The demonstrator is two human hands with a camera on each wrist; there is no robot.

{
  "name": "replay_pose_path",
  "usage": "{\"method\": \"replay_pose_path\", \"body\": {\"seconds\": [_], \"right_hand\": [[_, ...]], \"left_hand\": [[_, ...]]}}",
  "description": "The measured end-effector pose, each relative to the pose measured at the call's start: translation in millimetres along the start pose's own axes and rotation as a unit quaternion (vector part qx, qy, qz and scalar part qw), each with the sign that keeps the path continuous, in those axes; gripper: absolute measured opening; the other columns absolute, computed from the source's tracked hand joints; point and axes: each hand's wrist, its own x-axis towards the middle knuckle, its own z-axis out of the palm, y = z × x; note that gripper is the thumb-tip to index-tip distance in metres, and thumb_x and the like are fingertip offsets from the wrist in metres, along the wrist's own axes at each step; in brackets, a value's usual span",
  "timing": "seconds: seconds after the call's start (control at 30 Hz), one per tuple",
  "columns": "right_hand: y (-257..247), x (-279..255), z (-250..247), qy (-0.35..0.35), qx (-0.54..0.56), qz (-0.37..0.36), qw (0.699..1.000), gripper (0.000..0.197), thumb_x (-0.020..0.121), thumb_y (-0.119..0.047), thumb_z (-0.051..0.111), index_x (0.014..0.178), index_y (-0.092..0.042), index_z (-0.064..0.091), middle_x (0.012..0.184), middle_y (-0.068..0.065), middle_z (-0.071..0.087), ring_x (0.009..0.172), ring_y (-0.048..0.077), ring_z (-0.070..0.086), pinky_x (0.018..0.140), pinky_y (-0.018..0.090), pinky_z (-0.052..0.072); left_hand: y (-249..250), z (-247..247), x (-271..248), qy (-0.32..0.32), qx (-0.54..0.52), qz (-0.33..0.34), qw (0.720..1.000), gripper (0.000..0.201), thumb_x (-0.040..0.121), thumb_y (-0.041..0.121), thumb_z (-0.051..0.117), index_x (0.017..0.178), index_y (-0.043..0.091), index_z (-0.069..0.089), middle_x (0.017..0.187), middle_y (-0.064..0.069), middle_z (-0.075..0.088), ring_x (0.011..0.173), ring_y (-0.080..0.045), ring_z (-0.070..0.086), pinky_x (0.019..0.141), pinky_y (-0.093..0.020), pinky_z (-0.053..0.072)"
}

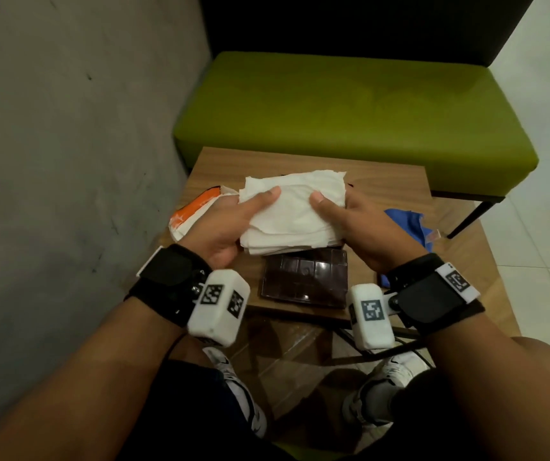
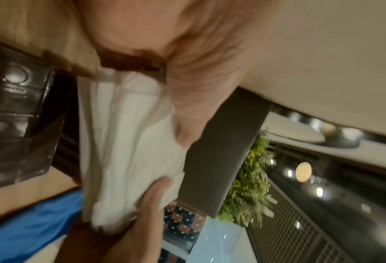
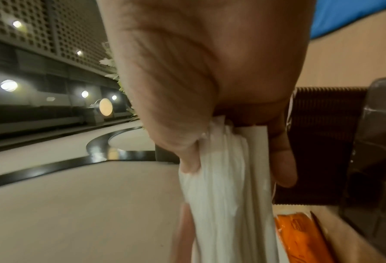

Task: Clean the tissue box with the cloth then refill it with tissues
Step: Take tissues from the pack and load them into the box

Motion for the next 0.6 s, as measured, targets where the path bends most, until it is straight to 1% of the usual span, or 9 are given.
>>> {"method": "replay_pose_path", "body": {"seconds": [0.07, 0.17, 0.23, 0.3, 0.33, 0.37, 0.47, 0.53, 0.6], "right_hand": [[-2, 2, 5, 0.032, -0.013, 0.005, 0.999, 0.04, 0.108, -0.042, 0.055, 0.14, -0.019, 0.061, 0.128, -0.001, 0.076, 0.118, 0.016, 0.073, 0.107, 0.042, 0.056], [1, 3, 12, 0.088, -0.024, 0.003, 0.996, 0.035, 0.107, -0.051, 0.051, 0.125, -0.027, 0.069, 0.12, -0.003, 0.078, 0.11, 0.015, 0.075, 0.1, 0.043, 0.06], [1, 0, 14, 0.078, -0.014, 0.011, 0.997, 0.038, 0.106, -0.055, 0.053, 0.128, -0.027, 0.067, 0.119, 0.003, 0.078, 0.102, 0.024, 0.077, 0.078, 0.048, 0.065], [-2, -2, 12, 0.043, 0.013, 0.018, 0.999, 0.041, 0.105, -0.052, 0.056, 0.133, -0.022, 0.063, 0.116, 0.01, 0.077, 0.089, 0.027, 0.074, 0.056, 0.039, 0.059], [-5, -3, 11, 0.038, 0.015, 0.013, 0.999, 0.037, 0.106, -0.048, 0.057, 0.132, -0.022, 0.064, 0.113, 0.011, 0.077, 0.086, 0.027, 0.072, 0.053, 0.036, 0.056], [-8, -3, 9, 0.047, 0.004, 0.002, 0.999, 0.03, 0.107, -0.043, 0.058, 0.128, -0.023, 0.066, 0.112, 0.008, 0.078, 0.088, 0.026, 0.072, 0.056, 0.038, 0.057], [-16, 4, 4, 0.14, -0.155, -0.069, 0.976, 0.017, 0.107, -0.04, 0.059, 0.116, -0.027, 0.063, 0.11, -0.004, 0.075, 0.104, 0.019, 0.072, 0.089, 0.046, 0.06], [-21, 8, 13, 0.17, -0.288, -0.12, 0.935, 0.023, 0.105, -0.042, 0.059, 0.116, -0.022, 0.055, 0.098, -0.011, 0.064, 0.097, 0.018, 0.066, 0.081, 0.033, 0.055], [-28, 6, 32, 0.148, -0.394, -0.143, 0.896, 0.032, 0.101, -0.049, 0.06, 0.115, -0.021, 0.05, 0.088, -0.014, 0.056, 0.084, 0.018, 0.058, 0.064, 0.029, 0.042]], "left_hand": [[-5, 8, 0, 0.057, 0.027, 0.032, 0.997, 0.035, 0.104, 0.029, 0.068, 0.129, 0.005, 0.069, 0.118, -0.01, 0.08, 0.11, -0.023, 0.078, 0.094, -0.036, 0.064], [-15, 12, 2, 0.113, 0.047, 0.065, 0.99, 0.028, 0.108, 0.036, 0.06, 0.121, 0.013, 0.069, 0.114, -0.005, 0.081, 0.106, -0.021, 0.079, 0.087, -0.035, 0.064], [-17, 14, 2, 0.121, 0.059, 0.075, 0.988, 0.02, 0.11, 0.037, 0.055, 0.112, 0.021, 0.067, 0.117, -0.005, 0.08, 0.107, -0.02, 0.078, 0.087, -0.033, 0.063], [-17, 14, 2, 0.125, 0.078, 0.076, 0.986, 0.014, 0.11, 0.038, 0.056, 0.109, 0.025, 0.063, 0.116, -0.002, 0.078, 0.105, -0.017, 0.076, 0.087, -0.031, 0.063], [-17, 13, 3, 0.135, 0.099, 0.071, 0.983, 0.016, 0.108, 0.039, 0.059, 0.112, 0.024, 0.061, 0.116, -0.001, 0.076, 0.103, -0.015, 0.075, 0.083, -0.028, 0.062], [-18, 9, 4, 0.153, 0.133, 0.067, 0.977, 0.024, 0.106, 0.04, 0.064, 0.12, 0.021, 0.059, 0.117, -0.001, 0.074, 0.102, -0.013, 0.073, 0.079, -0.026, 0.06], [-14, 4, 4, 0.236, 0.183, 0.104, 0.949, 0.036, 0.1, 0.037, 0.072, 0.127, 0.016, 0.06, 0.111, -0.001, 0.07, 0.1, -0.015, 0.07, 0.081, -0.031, 0.06], [-8, 15, -5, 0.185, 0.153, 0.119, 0.963, 0.032, 0.104, 0.041, 0.065, 0.116, 0.012, 0.069, 0.099, -0.005, 0.076, 0.09, -0.016, 0.074, 0.077, -0.032, 0.062], [-1, 30, -16, 0.078, 0.102, 0.099, 0.987, 0.051, 0.106, 0.054, 0.054, 0.117, 0.008, 0.074, 0.106, -0.013, 0.081, 0.098, -0.022, 0.079, 0.084, -0.037, 0.065]]}}
